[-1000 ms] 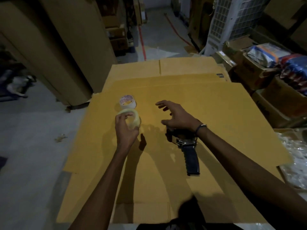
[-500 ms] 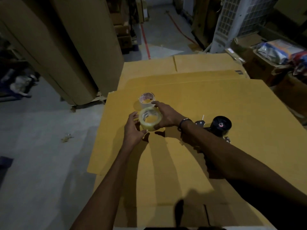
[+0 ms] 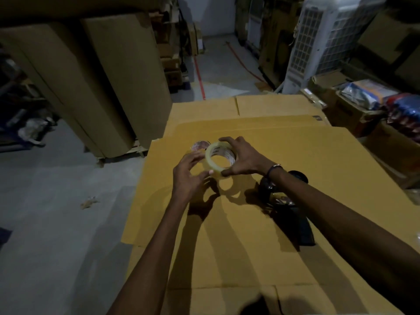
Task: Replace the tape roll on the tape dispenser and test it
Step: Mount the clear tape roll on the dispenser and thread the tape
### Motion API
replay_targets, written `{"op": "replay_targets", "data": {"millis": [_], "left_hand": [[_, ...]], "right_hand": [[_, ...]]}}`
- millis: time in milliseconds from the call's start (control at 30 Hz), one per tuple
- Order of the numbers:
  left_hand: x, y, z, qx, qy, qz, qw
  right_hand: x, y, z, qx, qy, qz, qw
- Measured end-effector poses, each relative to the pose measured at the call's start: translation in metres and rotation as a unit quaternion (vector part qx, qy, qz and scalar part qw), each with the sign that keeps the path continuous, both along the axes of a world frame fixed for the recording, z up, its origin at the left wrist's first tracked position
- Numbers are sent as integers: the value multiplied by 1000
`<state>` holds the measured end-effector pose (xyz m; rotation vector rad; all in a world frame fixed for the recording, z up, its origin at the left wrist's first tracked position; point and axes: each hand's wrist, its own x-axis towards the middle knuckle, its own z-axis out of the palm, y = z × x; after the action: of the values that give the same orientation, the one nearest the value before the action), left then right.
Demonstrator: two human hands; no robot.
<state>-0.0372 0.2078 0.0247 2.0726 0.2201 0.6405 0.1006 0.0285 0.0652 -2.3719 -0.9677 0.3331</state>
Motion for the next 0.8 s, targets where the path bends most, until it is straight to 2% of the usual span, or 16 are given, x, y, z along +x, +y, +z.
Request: {"op": "replay_targets", "data": {"millis": [133, 267, 533, 800], "left_hand": [[6, -31, 27, 3, -37, -24, 999], [14, -74, 48, -29, -52, -56, 997], [31, -144, 64, -174, -65, -91, 978], [60, -194, 79, -182, -58, -117, 975]], "right_hand": [[-2, -39, 25, 11, 9, -5, 1000], [-1, -92, 36, 73, 16, -12, 997], [-1, -166, 55, 142, -3, -42, 989], [0, -210, 64, 158, 47, -122, 979]]}}
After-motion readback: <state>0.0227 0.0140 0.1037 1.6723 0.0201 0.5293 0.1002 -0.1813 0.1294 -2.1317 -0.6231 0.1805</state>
